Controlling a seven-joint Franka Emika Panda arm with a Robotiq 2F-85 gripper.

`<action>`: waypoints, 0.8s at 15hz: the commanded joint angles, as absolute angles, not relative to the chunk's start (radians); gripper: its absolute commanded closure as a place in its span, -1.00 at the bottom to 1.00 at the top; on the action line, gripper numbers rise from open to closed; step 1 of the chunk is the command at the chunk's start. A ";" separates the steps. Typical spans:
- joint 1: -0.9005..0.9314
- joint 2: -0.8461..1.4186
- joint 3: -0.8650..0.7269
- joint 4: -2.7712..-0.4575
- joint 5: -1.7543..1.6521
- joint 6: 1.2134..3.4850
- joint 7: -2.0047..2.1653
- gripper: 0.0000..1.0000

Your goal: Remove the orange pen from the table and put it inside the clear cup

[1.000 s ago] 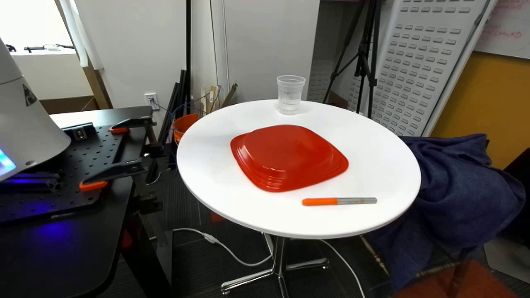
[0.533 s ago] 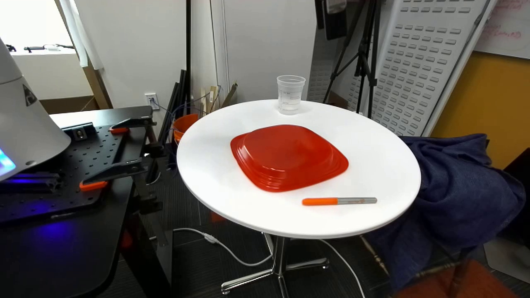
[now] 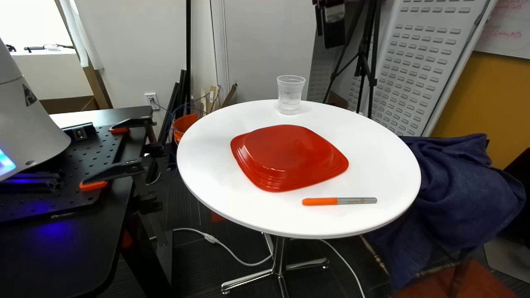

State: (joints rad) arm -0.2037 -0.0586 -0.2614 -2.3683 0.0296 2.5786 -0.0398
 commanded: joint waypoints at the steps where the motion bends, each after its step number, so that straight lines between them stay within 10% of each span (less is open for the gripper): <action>1: -0.218 0.056 -0.255 -2.286 0.046 2.568 -0.018 -1.00; 12: -0.233 0.379 -0.230 -2.044 0.042 2.600 -0.012 -1.00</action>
State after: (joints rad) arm -0.2145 0.2984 -0.2535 -2.1162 0.0303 2.5820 -0.0109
